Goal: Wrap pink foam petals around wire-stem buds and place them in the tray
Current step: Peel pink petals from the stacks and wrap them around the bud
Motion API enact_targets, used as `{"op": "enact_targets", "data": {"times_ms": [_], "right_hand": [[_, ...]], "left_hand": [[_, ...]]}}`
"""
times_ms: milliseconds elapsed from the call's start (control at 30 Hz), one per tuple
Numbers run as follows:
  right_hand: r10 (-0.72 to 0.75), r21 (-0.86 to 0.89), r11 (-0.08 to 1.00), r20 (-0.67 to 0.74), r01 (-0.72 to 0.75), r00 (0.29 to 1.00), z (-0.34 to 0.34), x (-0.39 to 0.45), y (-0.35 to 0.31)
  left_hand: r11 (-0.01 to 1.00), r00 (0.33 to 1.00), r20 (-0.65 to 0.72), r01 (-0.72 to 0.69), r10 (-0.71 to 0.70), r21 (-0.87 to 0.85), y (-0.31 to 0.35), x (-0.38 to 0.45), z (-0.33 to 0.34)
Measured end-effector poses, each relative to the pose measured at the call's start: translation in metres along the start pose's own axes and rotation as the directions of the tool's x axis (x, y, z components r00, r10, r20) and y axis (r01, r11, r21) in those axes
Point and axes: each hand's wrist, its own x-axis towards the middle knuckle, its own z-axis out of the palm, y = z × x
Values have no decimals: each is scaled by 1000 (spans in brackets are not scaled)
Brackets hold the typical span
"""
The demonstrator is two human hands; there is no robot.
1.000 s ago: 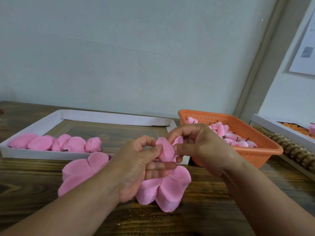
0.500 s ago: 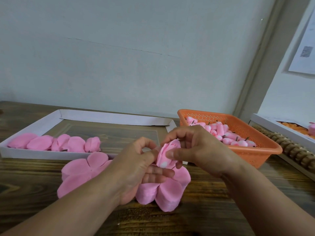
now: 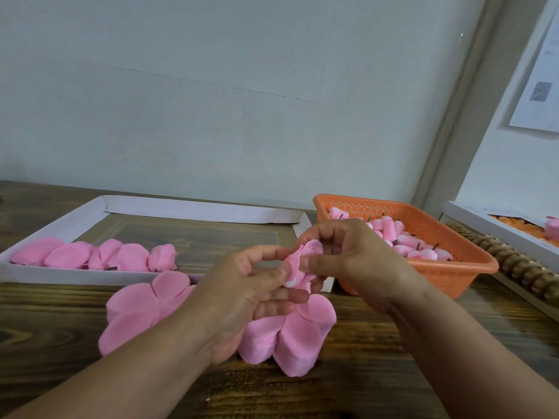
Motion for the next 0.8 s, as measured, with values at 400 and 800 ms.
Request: {"op": "enact_targets", "data": {"times_ms": [400,800], "right_hand": [[-30,39,999,-11,30,999,6,1,0],[-10,1,1000,36,10,999,6,0,2]], "left_hand": [[998,998,47,33,-35,57,0,-1,0],[950,995,-16,100,-99,295,8,-4,-4]]}}
